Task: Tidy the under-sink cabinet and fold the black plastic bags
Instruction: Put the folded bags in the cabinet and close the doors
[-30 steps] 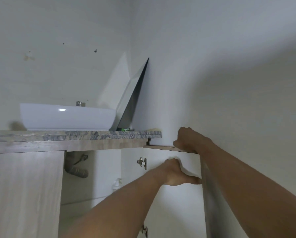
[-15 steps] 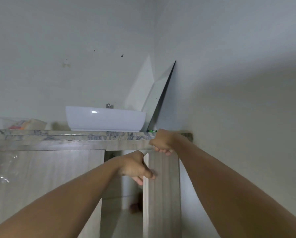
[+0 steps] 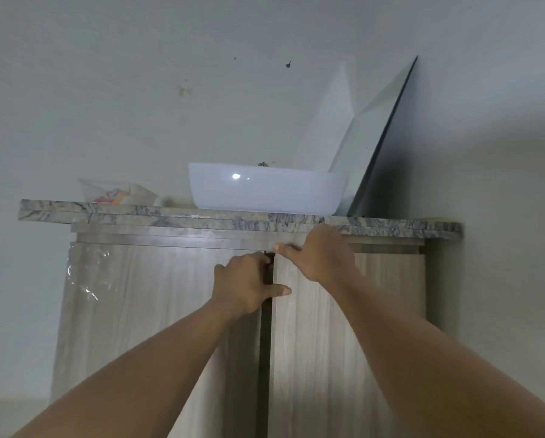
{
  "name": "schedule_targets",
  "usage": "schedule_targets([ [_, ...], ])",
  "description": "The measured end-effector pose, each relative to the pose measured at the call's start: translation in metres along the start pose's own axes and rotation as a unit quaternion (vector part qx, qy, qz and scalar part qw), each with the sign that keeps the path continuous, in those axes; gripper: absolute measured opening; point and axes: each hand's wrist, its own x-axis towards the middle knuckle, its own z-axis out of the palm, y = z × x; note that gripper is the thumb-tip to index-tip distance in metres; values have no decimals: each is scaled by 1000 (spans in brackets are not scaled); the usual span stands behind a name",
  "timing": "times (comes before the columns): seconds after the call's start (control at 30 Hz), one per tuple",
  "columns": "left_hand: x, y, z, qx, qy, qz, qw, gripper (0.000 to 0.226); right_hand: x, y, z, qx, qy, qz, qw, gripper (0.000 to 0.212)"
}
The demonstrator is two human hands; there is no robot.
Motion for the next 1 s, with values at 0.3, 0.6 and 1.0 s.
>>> schedule_targets([
  [0.3, 36, -40, 18, 182, 24, 17, 983, 109, -16, 14, 60, -60, 58, -92, 992, 45],
  [0.6, 42, -42, 29, 183, 78, 15, 980, 95, -5, 12, 80, -47, 60, -59, 995, 46],
  [1.0, 50, -42, 56, 219, 162, -1, 962, 83, 12, 10, 101, -21, 66, -37, 997, 62],
])
